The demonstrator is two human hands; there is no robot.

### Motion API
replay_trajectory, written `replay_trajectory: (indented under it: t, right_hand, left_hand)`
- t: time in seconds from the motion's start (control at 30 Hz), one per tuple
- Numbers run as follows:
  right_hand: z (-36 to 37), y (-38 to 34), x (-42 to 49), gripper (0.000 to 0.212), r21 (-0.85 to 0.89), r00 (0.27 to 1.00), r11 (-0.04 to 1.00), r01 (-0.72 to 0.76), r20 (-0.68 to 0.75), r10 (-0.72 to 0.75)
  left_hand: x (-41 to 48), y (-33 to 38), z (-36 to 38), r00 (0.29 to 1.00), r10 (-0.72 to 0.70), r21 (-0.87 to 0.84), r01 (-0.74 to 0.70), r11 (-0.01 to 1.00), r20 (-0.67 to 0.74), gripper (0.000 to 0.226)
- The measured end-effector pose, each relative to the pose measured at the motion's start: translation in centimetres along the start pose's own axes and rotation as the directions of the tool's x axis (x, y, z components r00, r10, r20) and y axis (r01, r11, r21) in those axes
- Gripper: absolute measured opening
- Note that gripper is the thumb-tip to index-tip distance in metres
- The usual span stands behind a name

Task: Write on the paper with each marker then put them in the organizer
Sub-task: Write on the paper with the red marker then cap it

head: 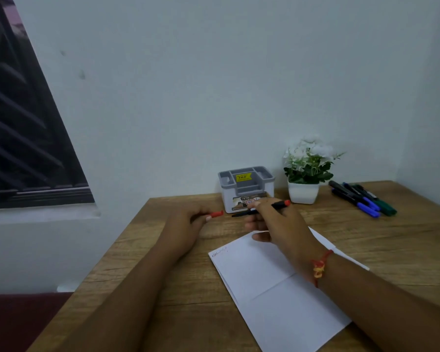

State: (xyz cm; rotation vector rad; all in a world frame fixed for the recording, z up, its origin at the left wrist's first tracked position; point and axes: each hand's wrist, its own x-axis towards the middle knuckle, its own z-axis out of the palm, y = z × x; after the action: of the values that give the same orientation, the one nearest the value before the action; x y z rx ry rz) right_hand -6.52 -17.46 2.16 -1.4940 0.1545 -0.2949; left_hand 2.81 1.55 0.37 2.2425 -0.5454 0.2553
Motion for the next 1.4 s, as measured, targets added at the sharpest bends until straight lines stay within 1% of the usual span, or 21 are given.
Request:
replay_trajectory:
  t: [0.13, 0.27, 0.37, 0.47, 0.63, 0.8, 0.87, 0.97, 1.17, 1.3, 1.4]
  right_hand:
    - [-0.1, -0.5, -0.3, 0.022, 0.100, 0.997, 0.992, 0.076, 0.002, -0.077]
    - [0.0, -0.4, -0.3, 0.022, 0.110, 0.993, 0.988, 0.111, 0.025, -0.115]
    - [0.0, -0.3, -0.3, 0.022, 0.113, 0.993, 0.987, 0.113, 0.035, -0.117]
    - [-0.1, -0.3, -0.3, 0.022, 0.108, 0.993, 0.988, 0.107, 0.042, -0.112]
    - [-0.3, 0.0, -0.2, 0.020, 0.082, 0.992, 0.991, 0.104, 0.066, -0.110]
    - [-0.3, 0.3, 0.2, 0.012, 0.101, 0.992, 0.991, 0.084, 0.081, -0.093]
    - [-0.4, 0.3, 0.2, 0.013, 0.112, 0.992, 0.990, 0.080, 0.089, -0.090]
    - [-0.7, 0.2, 0.1, 0.017, 0.085, 0.990, 0.992, 0.095, 0.100, -0.103]
    - [-1.0, 0.3, 0.3, 0.019, 0.138, 0.995, 0.989, 0.045, 0.077, -0.056]
    - [-1.1, 0.3, 0.4, 0.023, 0.157, 0.991, 0.987, 0.040, 0.121, -0.060]
    - [-1.1, 0.2, 0.4, 0.021, 0.146, 0.984, 0.988, 0.047, 0.163, -0.071]
  left_hand:
    - [-0.6, 0.7, -0.5, 1.000, -0.001, -0.109, 0.003, 0.994, 0.016, 0.020]
    - [-0.6, 1.0, -0.3, 1.000, 0.027, -0.176, -0.025, 0.984, 0.010, 0.018]
    - [-0.9, 1.5, -0.3, 0.998, 0.059, -0.233, -0.056, 0.971, 0.006, 0.021]
    - [-1.0, 1.7, -0.3, 0.999, 0.051, -0.255, -0.047, 0.966, 0.011, 0.023]
    - [-1.1, 2.1, -0.1, 0.998, 0.062, -0.231, -0.057, 0.971, 0.017, 0.020]
    - [-1.1, 2.4, 0.0, 0.996, 0.090, -0.273, -0.087, 0.958, 0.000, 0.021]
    - [-1.2, 2.7, 0.1, 0.997, 0.082, -0.275, -0.078, 0.958, 0.004, 0.024]
    - [-1.4, 3.0, 0.1, 0.997, 0.073, -0.303, -0.064, 0.951, 0.019, 0.026]
    - [-1.9, 3.7, 0.1, 0.997, 0.046, -0.452, -0.013, 0.892, 0.062, 0.021]
    - [-1.9, 3.9, 0.0, 0.998, -0.004, -0.540, 0.033, 0.841, 0.055, 0.019]
    - [-2.0, 4.0, -0.1, 0.999, -0.020, -0.541, 0.042, 0.840, 0.047, 0.018]
